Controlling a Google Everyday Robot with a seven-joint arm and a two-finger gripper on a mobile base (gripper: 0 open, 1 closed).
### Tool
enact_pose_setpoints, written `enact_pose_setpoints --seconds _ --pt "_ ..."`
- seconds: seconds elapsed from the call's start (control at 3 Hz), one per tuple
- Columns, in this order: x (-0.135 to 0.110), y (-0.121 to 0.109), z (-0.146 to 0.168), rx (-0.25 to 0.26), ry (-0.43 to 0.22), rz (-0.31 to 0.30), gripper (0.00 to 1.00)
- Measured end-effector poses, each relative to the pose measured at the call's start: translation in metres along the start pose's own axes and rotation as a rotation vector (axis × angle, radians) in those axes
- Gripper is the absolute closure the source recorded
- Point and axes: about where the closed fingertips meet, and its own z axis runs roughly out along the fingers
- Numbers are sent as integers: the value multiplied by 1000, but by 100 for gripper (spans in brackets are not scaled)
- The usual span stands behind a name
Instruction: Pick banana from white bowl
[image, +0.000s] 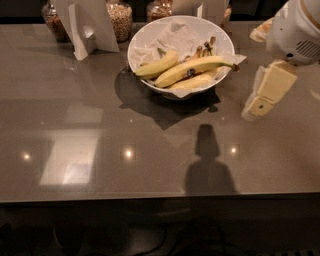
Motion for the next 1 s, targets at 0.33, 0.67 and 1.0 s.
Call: enact_pose_setpoints --seconds 0.33,0.67,1.0 --pt "-19 -31 17 40 -72 -9 0" --pt "-38 -58 41 51 -131 -19 0" --pt "-53 -82 70 42 -159 -27 0"
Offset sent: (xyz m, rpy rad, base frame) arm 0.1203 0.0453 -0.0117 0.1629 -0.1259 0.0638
